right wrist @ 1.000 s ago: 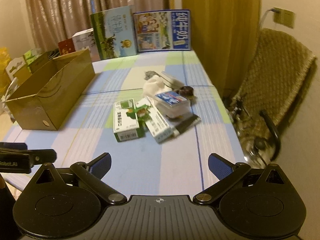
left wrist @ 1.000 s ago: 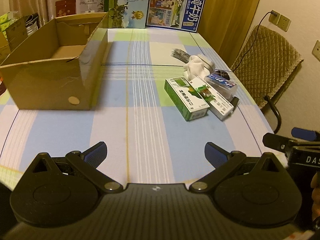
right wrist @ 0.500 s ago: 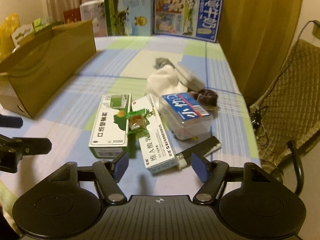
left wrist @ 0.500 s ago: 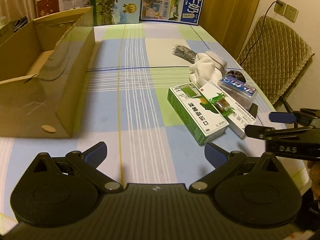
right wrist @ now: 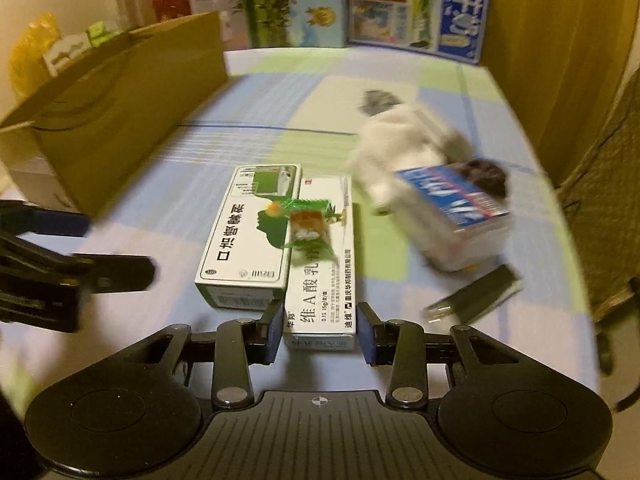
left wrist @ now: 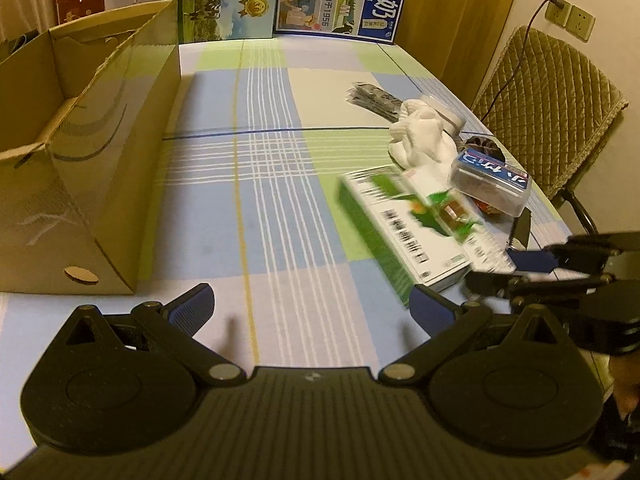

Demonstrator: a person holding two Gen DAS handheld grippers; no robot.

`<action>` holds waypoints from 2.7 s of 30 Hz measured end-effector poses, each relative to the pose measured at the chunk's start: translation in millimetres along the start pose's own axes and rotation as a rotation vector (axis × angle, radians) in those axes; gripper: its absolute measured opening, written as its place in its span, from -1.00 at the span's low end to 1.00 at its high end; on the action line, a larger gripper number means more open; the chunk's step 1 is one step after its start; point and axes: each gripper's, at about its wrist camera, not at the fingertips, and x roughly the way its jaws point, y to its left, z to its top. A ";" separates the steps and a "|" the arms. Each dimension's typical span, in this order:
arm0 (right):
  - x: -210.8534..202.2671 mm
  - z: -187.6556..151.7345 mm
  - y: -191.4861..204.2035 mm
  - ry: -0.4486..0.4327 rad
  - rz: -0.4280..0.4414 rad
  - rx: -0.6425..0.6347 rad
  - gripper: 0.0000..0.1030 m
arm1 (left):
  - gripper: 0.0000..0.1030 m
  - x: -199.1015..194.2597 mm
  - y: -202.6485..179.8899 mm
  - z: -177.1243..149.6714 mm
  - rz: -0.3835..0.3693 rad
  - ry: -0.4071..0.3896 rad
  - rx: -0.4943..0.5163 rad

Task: Organize objects
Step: 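Grasp the green medicine box with the left tool while the right tool grasps the white cream box, then carry both boxes into the cardboard box and open both tools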

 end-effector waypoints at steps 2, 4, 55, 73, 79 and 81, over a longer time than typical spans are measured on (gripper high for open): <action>1.4 -0.5 5.9 0.005 0.044 -0.002 -0.31 | 0.98 -1.0 1.5 -1.2 -0.008 -0.002 0.000; 2.0 0.0 9.7 0.002 0.048 -0.004 -0.31 | 0.98 -0.8 1.3 -1.2 -0.014 -0.005 0.000; 12.3 21.6 -13.0 -0.050 -0.072 0.070 -0.29 | 0.00 41.9 -8.7 12.0 -0.024 0.042 0.208; -0.9 25.1 -6.9 -0.060 -0.101 0.102 -0.32 | -0.01 32.5 -9.6 19.7 -0.023 -0.003 0.212; -29.2 26.2 6.2 -0.099 -0.092 0.131 -0.32 | -0.01 5.5 -10.3 20.3 -0.035 -0.026 0.213; -37.5 24.6 11.9 -0.104 -0.087 0.134 -0.32 | -0.01 -3.2 -8.2 20.2 -0.036 -0.030 0.209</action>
